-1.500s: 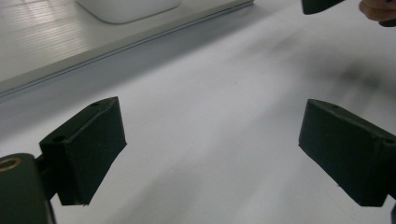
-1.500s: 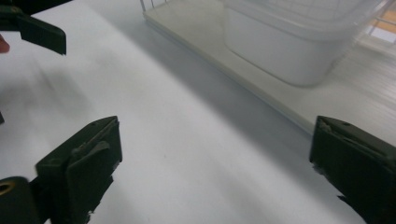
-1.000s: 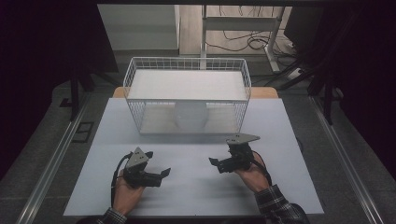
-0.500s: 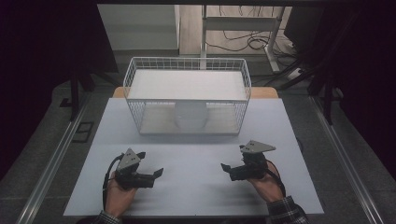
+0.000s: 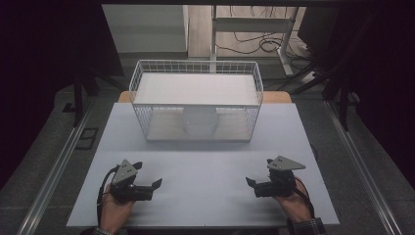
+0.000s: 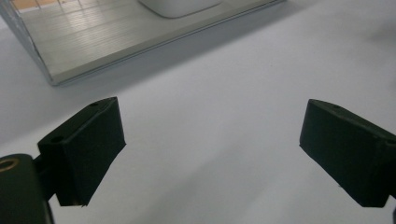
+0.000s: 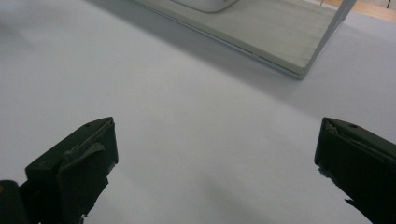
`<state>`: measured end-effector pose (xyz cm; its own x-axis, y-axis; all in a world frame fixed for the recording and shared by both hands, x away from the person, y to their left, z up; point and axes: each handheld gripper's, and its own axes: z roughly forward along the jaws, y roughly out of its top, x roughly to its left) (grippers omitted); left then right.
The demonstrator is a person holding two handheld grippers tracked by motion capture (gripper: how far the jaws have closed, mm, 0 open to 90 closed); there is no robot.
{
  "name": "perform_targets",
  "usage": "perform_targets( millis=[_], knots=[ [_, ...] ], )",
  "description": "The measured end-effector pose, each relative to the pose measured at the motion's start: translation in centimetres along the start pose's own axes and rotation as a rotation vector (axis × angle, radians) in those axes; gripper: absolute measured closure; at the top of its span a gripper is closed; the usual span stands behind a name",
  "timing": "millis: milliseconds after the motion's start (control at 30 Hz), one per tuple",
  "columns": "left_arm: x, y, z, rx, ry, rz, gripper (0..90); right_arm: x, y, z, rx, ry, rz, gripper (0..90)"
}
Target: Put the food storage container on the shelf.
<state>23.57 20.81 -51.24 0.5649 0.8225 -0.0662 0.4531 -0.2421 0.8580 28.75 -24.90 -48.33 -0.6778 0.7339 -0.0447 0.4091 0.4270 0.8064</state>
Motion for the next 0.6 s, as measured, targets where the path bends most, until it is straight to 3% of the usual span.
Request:
perform_targets(
  millis=[233, 500, 600],
  knots=[
    [0.2, -0.8, -0.3, 0.025, 0.0, -0.017, 4.5, 0.1, -1.3, -0.5, 0.028, -0.008, 0.018, 0.0],
    [0.3, -1.6, -0.3, 0.066, -0.01, -0.023, 3.4, 0.4, -2.7, -0.3, 0.111, -0.009, 0.024, 0.0],
    [0.3, -1.6, -0.3, 0.064, -0.013, -0.025, 3.3, 0.3, -2.8, -0.5, 0.108, -0.016, 0.032, 0.0]
  ],
)
